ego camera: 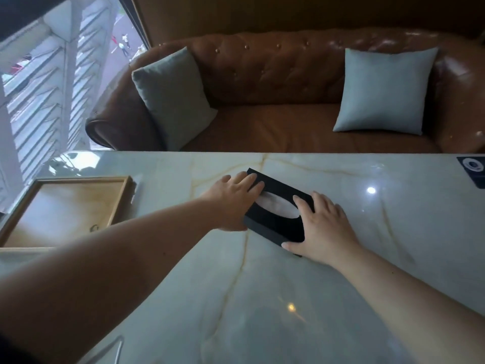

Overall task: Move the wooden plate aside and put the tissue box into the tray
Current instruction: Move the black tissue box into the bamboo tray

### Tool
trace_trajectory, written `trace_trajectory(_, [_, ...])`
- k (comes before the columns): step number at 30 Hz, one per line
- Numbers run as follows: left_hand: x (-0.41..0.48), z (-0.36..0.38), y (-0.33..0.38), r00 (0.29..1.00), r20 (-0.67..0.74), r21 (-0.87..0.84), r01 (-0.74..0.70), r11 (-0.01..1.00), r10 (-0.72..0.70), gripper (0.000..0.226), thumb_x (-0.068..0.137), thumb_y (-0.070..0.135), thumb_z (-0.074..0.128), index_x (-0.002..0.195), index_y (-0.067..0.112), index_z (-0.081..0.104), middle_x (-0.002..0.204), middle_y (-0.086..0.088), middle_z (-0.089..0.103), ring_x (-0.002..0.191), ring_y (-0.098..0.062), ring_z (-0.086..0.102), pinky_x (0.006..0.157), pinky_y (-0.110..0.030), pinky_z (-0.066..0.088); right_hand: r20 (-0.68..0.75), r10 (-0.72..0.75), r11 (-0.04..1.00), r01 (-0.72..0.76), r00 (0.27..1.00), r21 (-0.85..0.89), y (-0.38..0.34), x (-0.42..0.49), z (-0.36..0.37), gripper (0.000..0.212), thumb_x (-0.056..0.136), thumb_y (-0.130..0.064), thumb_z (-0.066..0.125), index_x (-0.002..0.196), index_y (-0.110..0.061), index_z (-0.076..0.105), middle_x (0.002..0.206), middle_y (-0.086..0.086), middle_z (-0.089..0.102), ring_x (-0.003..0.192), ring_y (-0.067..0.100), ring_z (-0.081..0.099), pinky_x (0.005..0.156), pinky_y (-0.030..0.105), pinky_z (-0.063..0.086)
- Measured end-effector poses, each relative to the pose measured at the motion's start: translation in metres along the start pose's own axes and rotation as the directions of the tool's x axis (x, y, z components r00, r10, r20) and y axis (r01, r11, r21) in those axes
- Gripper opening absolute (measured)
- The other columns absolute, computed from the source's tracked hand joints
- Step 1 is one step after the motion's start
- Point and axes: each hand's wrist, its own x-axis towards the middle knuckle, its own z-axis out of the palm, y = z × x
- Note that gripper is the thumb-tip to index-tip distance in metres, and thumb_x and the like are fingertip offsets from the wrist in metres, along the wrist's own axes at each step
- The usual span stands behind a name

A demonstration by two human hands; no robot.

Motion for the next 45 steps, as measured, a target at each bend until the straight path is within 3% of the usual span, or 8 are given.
trace_trajectory(5, [0.032, 0.002, -0.004, 0.993, 0.101, 0.063, -0.070, 0.996, 0.063, 0.119, 0.070, 0.063, 0.069, 0.152, 0.020, -0.005, 0.163, -0.013, -0.003, 0.148, -0.036, -0.001, 0.118, -0.050, 0.023, 0.044, 0.003, 1.000, -0.002, 0.999, -0.017, 0.011, 0.007, 0.009, 0.114, 0.061, -0.076, 0.060, 0.149, -0.025, 0.009, 0.156, 0.020, 0.015, 0.145, 0.035, 0.012, 0.116, 0.053, 0.020])
trace_trajectory(8, [0.048, 0.010, -0.001, 0.981, 0.170, 0.104, -0.109, 0.989, 0.090, 0.129, 0.065, 0.062, 0.074, 0.150, 0.023, -0.015, 0.162, -0.015, -0.013, 0.148, -0.039, -0.007, 0.119, -0.054, 0.017, 0.104, 0.008, 0.999, -0.003, 0.995, -0.050, 0.011, 0.012, 0.010, 0.120, 0.061, -0.076, 0.060, 0.150, -0.026, -0.002, 0.157, 0.024, 0.008, 0.146, 0.037, 0.006, 0.117, 0.054, 0.016])
trace_trajectory(10, [0.054, 0.014, 0.000, 0.982, 0.166, 0.104, -0.106, 0.989, 0.088, 0.131, 0.064, 0.058, 0.077, 0.149, 0.025, -0.017, 0.162, -0.017, -0.008, 0.148, -0.039, -0.001, 0.117, -0.054, 0.021, 0.110, 0.006, 0.997, 0.002, 0.994, -0.075, 0.009, 0.013, 0.009, 0.121, 0.060, -0.073, 0.062, 0.151, -0.025, -0.003, 0.154, 0.024, 0.013, 0.143, 0.039, 0.013, 0.116, 0.053, 0.019])
trace_trajectory(14, [0.052, 0.017, -0.011, 0.985, 0.076, 0.143, -0.163, 0.976, 0.154, 0.129, 0.055, 0.062, 0.073, 0.149, 0.029, -0.009, 0.152, -0.016, 0.021, 0.133, -0.037, 0.029, 0.103, -0.049, 0.040, 0.073, -0.014, 0.998, 0.019, 0.997, -0.063, 0.001, 0.010, 0.003, 0.116, 0.057, -0.067, 0.064, 0.150, -0.024, 0.010, 0.141, 0.019, 0.030, 0.131, 0.037, 0.029, 0.107, 0.045, 0.034])
trace_trajectory(18, [0.023, 0.027, -0.034, 0.986, -0.004, 0.116, -0.163, 0.980, 0.165, 0.123, 0.054, 0.065, 0.066, 0.149, 0.030, -0.002, 0.147, -0.016, 0.027, 0.131, -0.037, 0.031, 0.109, -0.048, 0.033, 0.022, -0.092, 0.994, 0.093, 0.996, -0.062, -0.021, 0.004, -0.004, 0.112, 0.056, -0.066, 0.064, 0.149, -0.026, 0.017, 0.138, 0.016, 0.032, 0.129, 0.035, 0.030, 0.103, 0.044, 0.036])
trace_trajectory(21, [-0.014, 0.036, -0.052, 0.994, -0.015, 0.062, -0.112, 0.992, 0.113, 0.121, 0.057, 0.064, 0.067, 0.150, 0.028, -0.001, 0.149, -0.016, 0.023, 0.136, -0.036, 0.024, 0.115, -0.045, 0.025, -0.003, -0.157, 0.986, 0.157, 0.988, -0.061, -0.047, 0.004, -0.007, 0.112, 0.053, -0.067, 0.063, 0.150, -0.027, 0.021, 0.140, 0.017, 0.033, 0.132, 0.036, 0.030, 0.106, 0.046, 0.035])
trace_trajectory(31, [-0.151, 0.072, -0.131, 0.992, -0.012, 0.025, 0.129, 0.991, -0.128, 0.117, 0.056, 0.072, 0.054, 0.151, 0.027, 0.002, 0.150, -0.015, 0.027, 0.135, -0.033, 0.027, 0.114, -0.045, 0.026, 0.061, -0.435, 0.898, 0.438, 0.899, -0.051, -0.178, 0.020, -0.010, 0.110, 0.061, -0.068, 0.061, 0.152, -0.028, 0.012, 0.148, 0.019, 0.023, 0.139, 0.036, 0.019, 0.117, 0.041, 0.018])
trace_trajectory(45, [-0.263, 0.106, -0.266, 0.951, 0.051, 0.030, 0.303, 0.953, -0.304, 0.127, 0.050, 0.074, 0.059, 0.149, 0.033, -0.008, 0.153, -0.012, 0.017, 0.141, -0.031, 0.020, 0.114, -0.046, 0.030, 0.029, -0.614, 0.787, 0.615, 0.788, -0.052, -0.347, 0.072, -0.015, 0.108, 0.066, -0.066, 0.062, 0.152, -0.025, 0.011, 0.150, 0.023, 0.022, 0.138, 0.038, 0.020, 0.114, 0.043, 0.025])
